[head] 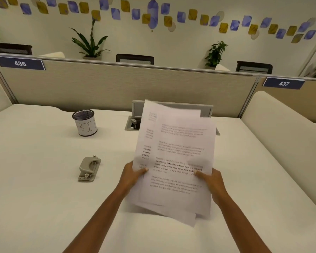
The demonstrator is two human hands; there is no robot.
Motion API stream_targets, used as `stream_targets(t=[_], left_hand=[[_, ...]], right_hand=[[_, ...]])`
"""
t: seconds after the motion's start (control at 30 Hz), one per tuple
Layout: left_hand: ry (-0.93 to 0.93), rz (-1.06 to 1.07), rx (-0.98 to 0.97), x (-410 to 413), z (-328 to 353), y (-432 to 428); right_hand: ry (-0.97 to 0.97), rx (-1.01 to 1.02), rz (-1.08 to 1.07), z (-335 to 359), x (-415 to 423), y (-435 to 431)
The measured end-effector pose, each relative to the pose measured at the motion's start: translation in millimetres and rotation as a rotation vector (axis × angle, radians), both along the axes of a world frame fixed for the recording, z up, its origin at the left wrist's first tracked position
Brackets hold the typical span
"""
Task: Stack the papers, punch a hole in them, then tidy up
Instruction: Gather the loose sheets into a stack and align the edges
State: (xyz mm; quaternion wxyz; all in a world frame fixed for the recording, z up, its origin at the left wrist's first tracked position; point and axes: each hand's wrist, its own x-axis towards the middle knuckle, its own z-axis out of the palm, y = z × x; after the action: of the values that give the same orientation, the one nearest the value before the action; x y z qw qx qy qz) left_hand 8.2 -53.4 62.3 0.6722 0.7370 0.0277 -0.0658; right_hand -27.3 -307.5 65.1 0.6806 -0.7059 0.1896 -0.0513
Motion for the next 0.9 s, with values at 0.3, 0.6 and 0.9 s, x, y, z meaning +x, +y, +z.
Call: stream_targets(t=[0.3,0.6,0.9], left_hand=[[-0.265,0.099,-0.134,16,54,3],[-0.341,0.120,-0.077,15,57,6],[-0.277,0.030,-0.071,15,47,14]], right_hand=[[-0.373,-0.049,-0.028,55,8,20],[-0.373,-0.057,-0.035,55,10,26],[-0.315,-0.068,0.051,48,13,25]])
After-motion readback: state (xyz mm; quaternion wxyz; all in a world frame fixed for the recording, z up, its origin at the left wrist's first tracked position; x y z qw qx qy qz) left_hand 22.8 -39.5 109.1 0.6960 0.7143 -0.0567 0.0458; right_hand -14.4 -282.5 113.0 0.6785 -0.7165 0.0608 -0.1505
